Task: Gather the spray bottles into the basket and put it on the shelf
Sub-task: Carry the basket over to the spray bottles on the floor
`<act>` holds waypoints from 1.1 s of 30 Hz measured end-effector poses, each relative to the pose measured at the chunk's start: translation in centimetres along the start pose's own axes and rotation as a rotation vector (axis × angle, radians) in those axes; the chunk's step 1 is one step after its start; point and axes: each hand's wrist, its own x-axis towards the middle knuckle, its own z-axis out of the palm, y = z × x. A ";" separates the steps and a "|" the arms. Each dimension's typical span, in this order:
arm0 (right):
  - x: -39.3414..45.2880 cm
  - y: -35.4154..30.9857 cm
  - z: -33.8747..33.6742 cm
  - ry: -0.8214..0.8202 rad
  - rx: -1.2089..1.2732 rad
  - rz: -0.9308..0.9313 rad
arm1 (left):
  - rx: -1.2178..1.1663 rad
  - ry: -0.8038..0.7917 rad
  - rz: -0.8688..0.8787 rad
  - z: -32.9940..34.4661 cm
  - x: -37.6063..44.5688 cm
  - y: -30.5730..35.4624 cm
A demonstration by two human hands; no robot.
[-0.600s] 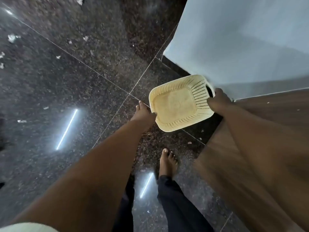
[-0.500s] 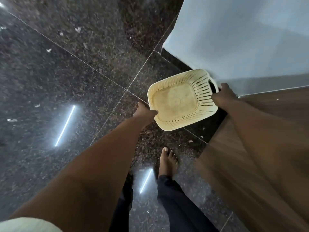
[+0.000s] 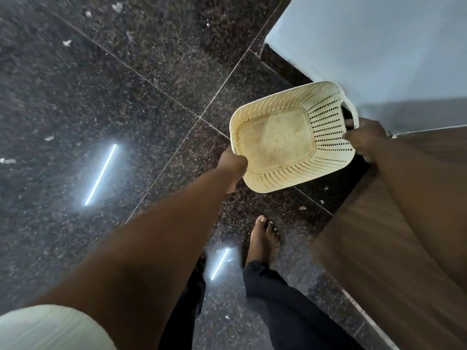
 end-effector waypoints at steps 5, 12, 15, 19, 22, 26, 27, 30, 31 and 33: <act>-7.2 -3.0 1.0 -0.095 -0.047 -0.070 | -0.018 0.033 0.011 -7.5 -6.6 -1.7; -21.5 -11.3 7.5 -0.251 -0.271 -0.239 | -0.203 0.164 -0.051 -22.3 -17.0 -9.1; -27.6 -15.5 11.7 -0.305 -0.383 -0.366 | -0.336 0.256 -0.076 -27.7 -20.1 -13.7; -35.1 -19.8 18.6 -0.420 -0.524 -0.526 | -0.531 0.354 -0.131 -33.8 -23.5 -21.1; -39.6 -21.6 23.2 -0.479 -0.616 -0.623 | -0.653 0.397 -0.154 -36.5 -25.5 -26.0; -44.5 -22.6 27.9 -0.511 -0.697 -0.670 | -0.790 0.409 -0.168 -38.8 -28.2 -30.8; -45.7 -22.7 28.8 -0.514 -0.711 -0.669 | -0.812 0.404 -0.178 -39.3 -29.0 -31.7; -48.9 -23.0 30.8 -0.518 -0.761 -0.674 | -0.870 0.390 -0.184 -41.1 -30.5 -34.5; -50.0 -23.3 31.4 -0.513 -0.776 -0.676 | -0.886 0.391 -0.184 -42.0 -30.9 -35.3; -52.4 -23.8 32.8 -0.502 -0.803 -0.679 | -0.925 0.386 -0.192 -43.8 -31.7 -36.9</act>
